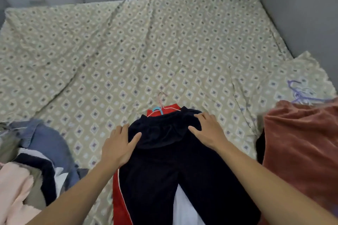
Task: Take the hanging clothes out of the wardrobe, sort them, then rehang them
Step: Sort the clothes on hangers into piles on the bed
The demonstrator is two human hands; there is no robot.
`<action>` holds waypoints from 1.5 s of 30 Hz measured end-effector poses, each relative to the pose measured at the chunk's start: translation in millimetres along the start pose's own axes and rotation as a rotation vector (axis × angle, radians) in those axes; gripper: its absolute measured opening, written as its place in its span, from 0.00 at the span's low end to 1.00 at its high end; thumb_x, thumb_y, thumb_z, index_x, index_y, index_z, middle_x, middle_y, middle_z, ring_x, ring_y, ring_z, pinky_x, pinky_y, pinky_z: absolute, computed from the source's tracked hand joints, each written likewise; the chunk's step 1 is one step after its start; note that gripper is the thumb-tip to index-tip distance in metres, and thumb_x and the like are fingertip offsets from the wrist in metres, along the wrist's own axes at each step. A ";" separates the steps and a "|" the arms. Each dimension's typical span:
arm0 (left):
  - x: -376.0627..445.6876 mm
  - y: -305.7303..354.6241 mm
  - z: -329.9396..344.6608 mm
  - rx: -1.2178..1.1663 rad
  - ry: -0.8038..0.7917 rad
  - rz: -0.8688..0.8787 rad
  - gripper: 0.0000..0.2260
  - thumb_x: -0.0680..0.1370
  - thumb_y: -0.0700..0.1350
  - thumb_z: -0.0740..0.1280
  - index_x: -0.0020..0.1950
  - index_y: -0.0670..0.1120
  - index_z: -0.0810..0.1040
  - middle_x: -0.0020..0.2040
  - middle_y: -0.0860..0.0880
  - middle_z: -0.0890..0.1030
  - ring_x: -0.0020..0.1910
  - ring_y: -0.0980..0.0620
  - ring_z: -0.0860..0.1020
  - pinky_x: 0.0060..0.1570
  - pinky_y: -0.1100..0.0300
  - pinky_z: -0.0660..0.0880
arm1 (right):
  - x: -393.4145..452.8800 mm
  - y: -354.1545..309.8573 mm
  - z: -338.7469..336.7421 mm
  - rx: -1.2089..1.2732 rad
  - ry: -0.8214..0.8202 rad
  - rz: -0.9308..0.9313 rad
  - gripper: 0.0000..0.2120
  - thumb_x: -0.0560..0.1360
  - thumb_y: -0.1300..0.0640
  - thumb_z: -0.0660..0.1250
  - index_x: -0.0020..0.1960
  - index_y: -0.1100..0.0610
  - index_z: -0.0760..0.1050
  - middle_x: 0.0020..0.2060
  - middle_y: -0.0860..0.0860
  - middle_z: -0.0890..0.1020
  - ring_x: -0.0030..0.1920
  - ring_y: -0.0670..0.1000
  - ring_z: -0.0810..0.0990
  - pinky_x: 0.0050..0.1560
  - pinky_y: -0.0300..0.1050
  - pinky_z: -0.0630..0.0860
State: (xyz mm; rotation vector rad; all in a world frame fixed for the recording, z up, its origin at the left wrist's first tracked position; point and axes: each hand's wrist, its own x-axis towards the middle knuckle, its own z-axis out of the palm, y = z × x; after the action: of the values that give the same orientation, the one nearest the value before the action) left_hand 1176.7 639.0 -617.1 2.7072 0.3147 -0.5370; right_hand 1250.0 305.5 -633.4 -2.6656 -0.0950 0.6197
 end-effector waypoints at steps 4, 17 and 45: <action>64.7 -10.0 47.3 0.016 -0.070 -0.077 0.32 0.82 0.70 0.51 0.75 0.49 0.67 0.70 0.50 0.72 0.66 0.48 0.73 0.59 0.50 0.75 | 85.1 32.8 29.1 0.024 -0.038 0.038 0.26 0.81 0.40 0.64 0.73 0.53 0.73 0.67 0.49 0.74 0.72 0.55 0.67 0.68 0.55 0.72; 98.9 -23.5 90.9 0.017 -0.090 -0.073 0.24 0.82 0.68 0.56 0.62 0.49 0.72 0.61 0.51 0.73 0.61 0.49 0.71 0.60 0.50 0.71 | 131.0 50.7 52.8 -0.084 -0.081 -0.091 0.17 0.80 0.43 0.68 0.62 0.53 0.70 0.58 0.51 0.76 0.58 0.54 0.74 0.55 0.51 0.72; 39.5 -13.5 42.8 -0.293 0.031 -0.019 0.23 0.81 0.69 0.57 0.46 0.49 0.67 0.42 0.48 0.77 0.40 0.47 0.76 0.40 0.52 0.72 | 76.9 38.0 -3.8 0.142 -0.301 -0.080 0.14 0.79 0.49 0.72 0.54 0.47 0.67 0.48 0.52 0.84 0.48 0.54 0.82 0.54 0.59 0.79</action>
State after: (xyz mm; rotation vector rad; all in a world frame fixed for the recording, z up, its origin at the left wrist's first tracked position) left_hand 1194.7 640.4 -674.1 2.4332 0.3943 -0.4175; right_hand 1319.9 281.1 -676.8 -2.4030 -0.2315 0.9599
